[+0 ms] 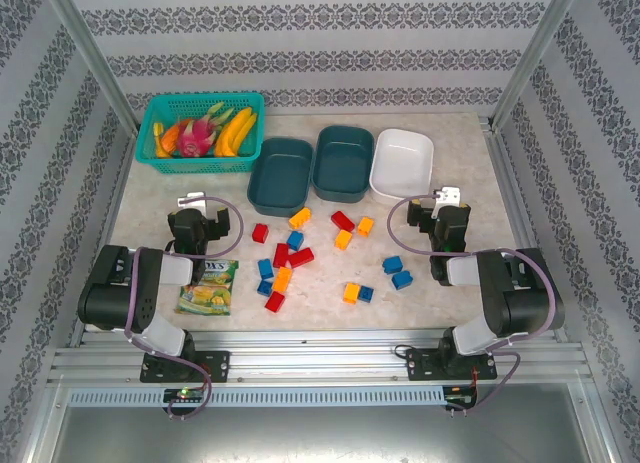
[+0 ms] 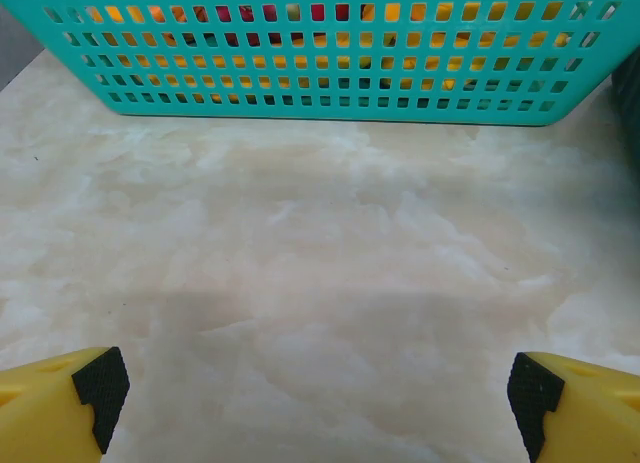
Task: Sort the legos into containers by color
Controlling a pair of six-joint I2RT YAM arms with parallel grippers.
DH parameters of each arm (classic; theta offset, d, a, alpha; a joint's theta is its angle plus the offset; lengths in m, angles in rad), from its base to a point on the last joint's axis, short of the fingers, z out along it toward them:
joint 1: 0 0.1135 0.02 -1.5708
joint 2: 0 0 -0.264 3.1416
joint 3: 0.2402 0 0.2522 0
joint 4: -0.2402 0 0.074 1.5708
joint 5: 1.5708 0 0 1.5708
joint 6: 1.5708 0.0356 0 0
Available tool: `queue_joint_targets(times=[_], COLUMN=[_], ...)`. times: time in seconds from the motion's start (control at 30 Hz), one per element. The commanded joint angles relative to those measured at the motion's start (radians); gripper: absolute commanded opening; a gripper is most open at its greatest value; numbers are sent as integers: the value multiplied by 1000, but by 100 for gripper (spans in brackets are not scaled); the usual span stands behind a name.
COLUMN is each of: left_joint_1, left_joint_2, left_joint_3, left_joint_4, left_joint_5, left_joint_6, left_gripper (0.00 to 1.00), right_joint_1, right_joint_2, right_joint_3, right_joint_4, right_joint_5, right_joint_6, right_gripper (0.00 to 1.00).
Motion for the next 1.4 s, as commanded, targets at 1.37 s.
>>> queue_joint_targets(times=[1.37], left_joint_1=[-141], left_joint_2=[-612], left_joint_3=[533], left_joint_4=[-1092], left_joint_5=[-247], left_joint_6=[-348], left_gripper=[100], right_joint_1=[175], right_joint_2=[-565], right_joint_3=[756], right_joint_4=[-1313], right_joint_5=[119], right_joint_6=[442], right_gripper=[98])
